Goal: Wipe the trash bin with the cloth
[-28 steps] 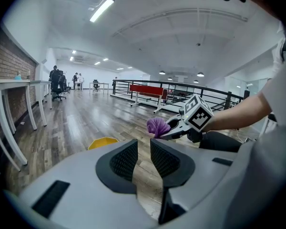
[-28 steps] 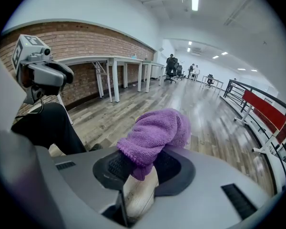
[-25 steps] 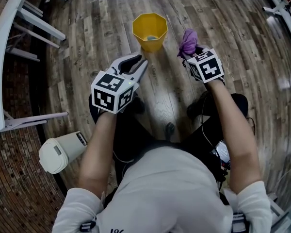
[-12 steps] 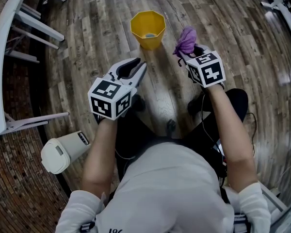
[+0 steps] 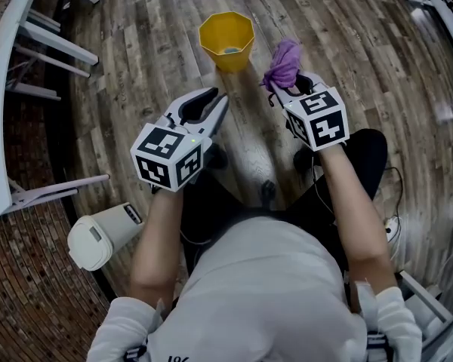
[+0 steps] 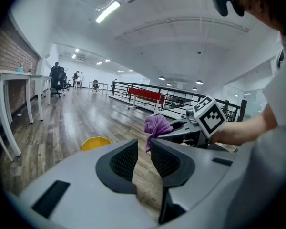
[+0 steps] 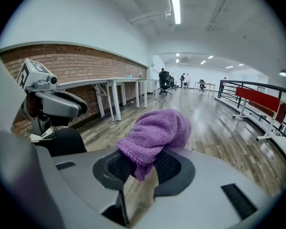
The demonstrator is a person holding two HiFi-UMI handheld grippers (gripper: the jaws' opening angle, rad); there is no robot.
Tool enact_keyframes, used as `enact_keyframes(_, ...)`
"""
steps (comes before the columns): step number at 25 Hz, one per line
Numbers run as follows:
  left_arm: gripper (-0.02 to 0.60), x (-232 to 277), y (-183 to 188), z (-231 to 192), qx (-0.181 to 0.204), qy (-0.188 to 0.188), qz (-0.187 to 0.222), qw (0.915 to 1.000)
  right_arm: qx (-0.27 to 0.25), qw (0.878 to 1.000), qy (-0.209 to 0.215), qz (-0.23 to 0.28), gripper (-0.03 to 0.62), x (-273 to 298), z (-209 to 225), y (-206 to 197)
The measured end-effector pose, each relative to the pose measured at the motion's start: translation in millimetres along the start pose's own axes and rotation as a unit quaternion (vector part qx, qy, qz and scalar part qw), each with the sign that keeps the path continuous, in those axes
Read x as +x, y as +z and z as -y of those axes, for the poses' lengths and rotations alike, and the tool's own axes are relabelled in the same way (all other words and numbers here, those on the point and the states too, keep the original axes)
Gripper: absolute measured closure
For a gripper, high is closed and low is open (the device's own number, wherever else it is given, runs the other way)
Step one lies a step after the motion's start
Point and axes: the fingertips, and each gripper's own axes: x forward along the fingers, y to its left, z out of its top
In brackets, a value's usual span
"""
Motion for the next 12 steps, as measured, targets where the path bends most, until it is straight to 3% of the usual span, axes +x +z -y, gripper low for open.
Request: enact_keyframes(12,0.499,-20,1,3,-0.016,0.020,0.019,0.9995,-0.002,0.999,-0.022,0.047,0.486,-31,-37,15)
